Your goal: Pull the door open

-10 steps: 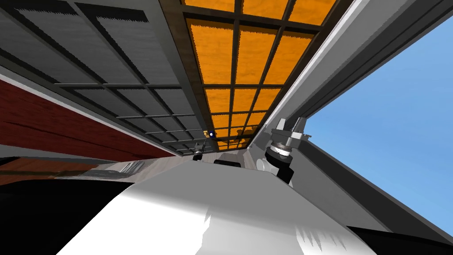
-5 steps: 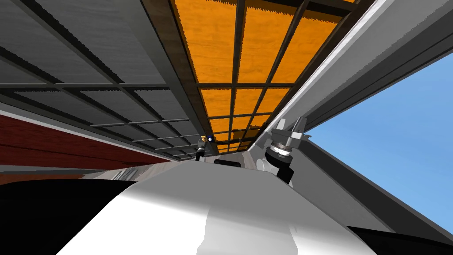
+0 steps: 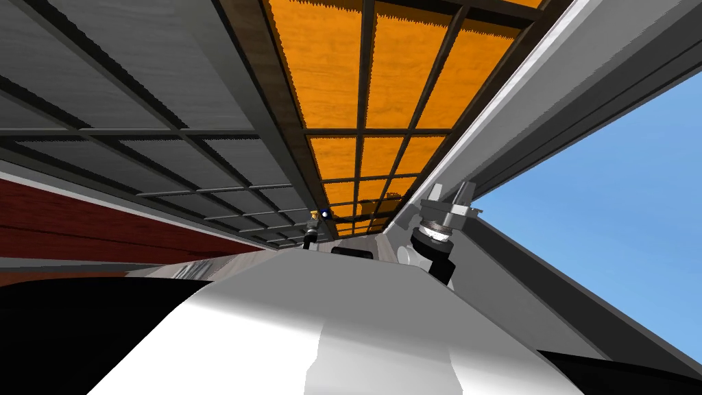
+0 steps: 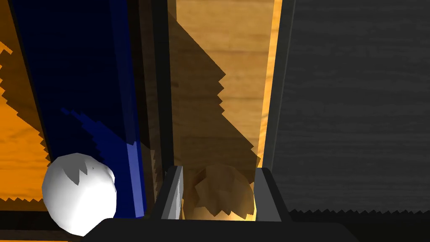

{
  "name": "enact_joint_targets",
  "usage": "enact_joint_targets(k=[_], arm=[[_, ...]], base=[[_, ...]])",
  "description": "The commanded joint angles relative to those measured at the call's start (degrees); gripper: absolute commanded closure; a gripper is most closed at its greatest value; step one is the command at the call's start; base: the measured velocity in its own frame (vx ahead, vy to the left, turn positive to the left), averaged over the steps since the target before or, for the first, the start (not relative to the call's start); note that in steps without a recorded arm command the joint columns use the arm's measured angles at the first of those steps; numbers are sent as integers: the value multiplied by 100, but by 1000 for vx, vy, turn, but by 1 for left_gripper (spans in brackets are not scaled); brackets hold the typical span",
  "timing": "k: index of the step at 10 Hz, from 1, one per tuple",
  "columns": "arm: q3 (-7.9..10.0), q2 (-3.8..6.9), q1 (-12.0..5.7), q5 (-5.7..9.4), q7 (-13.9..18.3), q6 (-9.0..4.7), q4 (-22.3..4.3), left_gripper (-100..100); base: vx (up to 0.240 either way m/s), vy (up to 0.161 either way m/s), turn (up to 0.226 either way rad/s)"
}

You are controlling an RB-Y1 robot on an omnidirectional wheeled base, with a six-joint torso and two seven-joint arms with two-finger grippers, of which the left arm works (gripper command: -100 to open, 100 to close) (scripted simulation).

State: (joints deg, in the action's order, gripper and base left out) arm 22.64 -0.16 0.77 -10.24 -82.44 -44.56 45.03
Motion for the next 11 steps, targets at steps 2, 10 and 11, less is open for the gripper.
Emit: enact_joint_targets(k=[2, 10, 11], arm=[[23, 41, 150, 42, 107, 14, -72, 100], [61, 125, 430, 136, 354, 38, -210, 100], [61, 125, 430, 136, 354, 38, -210, 100]], base=[[-58, -17, 6], [-101, -36, 24], [-75, -20, 8]])
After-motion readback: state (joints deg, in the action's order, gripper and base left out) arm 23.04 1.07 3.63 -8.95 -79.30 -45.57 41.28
